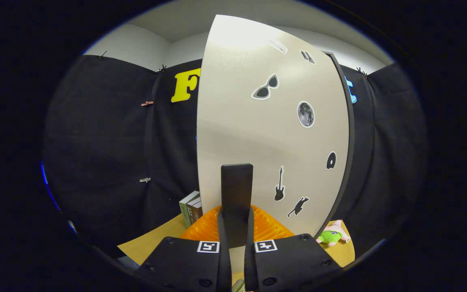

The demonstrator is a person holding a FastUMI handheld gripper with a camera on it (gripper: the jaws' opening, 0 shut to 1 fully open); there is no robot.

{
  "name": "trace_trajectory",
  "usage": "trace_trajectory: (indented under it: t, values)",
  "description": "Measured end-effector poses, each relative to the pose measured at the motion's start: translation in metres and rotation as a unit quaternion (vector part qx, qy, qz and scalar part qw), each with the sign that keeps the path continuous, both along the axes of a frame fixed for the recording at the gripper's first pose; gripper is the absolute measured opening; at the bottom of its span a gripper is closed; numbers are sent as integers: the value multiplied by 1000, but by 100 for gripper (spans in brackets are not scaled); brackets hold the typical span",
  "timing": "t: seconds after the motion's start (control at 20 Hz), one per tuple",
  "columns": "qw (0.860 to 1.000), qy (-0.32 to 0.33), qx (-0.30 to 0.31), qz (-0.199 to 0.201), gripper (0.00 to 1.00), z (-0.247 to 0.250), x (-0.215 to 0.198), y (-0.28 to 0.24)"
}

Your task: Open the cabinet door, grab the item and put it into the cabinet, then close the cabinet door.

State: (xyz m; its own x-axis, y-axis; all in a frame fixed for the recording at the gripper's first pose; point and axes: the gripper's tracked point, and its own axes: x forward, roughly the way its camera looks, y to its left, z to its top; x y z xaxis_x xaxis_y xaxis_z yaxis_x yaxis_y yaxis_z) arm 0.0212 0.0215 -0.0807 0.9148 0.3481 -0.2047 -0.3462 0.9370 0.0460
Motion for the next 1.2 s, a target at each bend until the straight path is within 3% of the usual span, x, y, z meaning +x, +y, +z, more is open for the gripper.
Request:
trace_trajectory:
  t: [0.45,1.2]
  values:
    - [1000,2,3,25,16,8,-37,-76]
    - [998,-13,5,-56,15,12,-41,-193]
